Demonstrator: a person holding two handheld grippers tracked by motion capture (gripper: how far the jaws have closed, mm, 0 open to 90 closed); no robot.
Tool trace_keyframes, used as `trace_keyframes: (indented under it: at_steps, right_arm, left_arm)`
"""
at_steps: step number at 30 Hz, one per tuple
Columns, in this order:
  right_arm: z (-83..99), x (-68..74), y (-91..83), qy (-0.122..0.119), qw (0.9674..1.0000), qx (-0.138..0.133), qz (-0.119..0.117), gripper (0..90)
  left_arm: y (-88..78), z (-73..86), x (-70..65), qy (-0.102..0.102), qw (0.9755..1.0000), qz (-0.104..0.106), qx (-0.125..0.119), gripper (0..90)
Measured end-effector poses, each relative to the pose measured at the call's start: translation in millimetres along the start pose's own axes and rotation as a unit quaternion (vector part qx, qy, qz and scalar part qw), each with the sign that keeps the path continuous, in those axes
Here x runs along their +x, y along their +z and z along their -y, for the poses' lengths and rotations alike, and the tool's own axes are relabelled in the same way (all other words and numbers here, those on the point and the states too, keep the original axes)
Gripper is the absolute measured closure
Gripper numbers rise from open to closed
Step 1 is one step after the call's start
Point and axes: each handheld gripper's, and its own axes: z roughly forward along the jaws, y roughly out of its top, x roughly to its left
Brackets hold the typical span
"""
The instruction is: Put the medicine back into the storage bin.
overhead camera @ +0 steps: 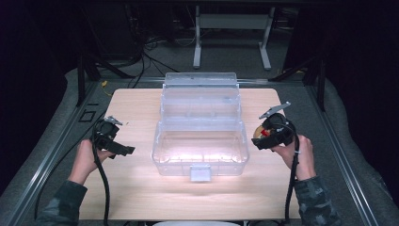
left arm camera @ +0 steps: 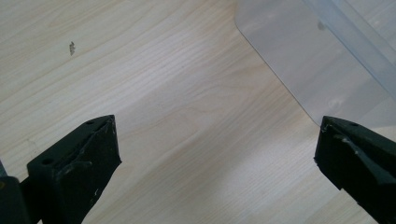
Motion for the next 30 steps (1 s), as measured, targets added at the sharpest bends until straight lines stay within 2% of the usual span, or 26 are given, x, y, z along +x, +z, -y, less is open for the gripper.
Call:
trace_keyframes:
  at_steps: [7,15,22,26,29,30]
  right_arm:
    - [-16.1,16.4,12.4,-0.023,0.9996,0.003,-0.016,20.2]
    - [-29.6,36.4,33.1,-0.04,0.9978,0.01,-0.052,20.1]
    - [-28.0,49.7,55.6,-0.049,0.9953,0.038,-0.074,20.1]
    - [-24.3,52.1,61.1,-0.047,0.9945,0.043,-0.083,20.1]
    - [-21.2,52.9,63.5,-0.045,0.994,0.047,-0.088,20.0]
    - [-20.2,53.4,64.2,-0.045,0.9941,0.047,-0.087,20.0]
  left_arm:
    - [1.9,0.2,-0.5,0.0,1.0,-0.001,0.001,0.2]
    - [2.2,1.2,-0.8,0.004,1.0,-0.007,0.005,0.2]
    - [2.2,2.3,0.3,0.005,0.9999,-0.007,0.007,0.2]
    - [2.9,2.6,0.5,0.004,1.0,-0.004,0.006,0.2]
    - [4.6,3.3,1.0,-0.002,0.9999,0.01,0.002,0.2]
    - [5.3,3.5,1.0,-0.002,1.0,0.006,0.002,0.2]
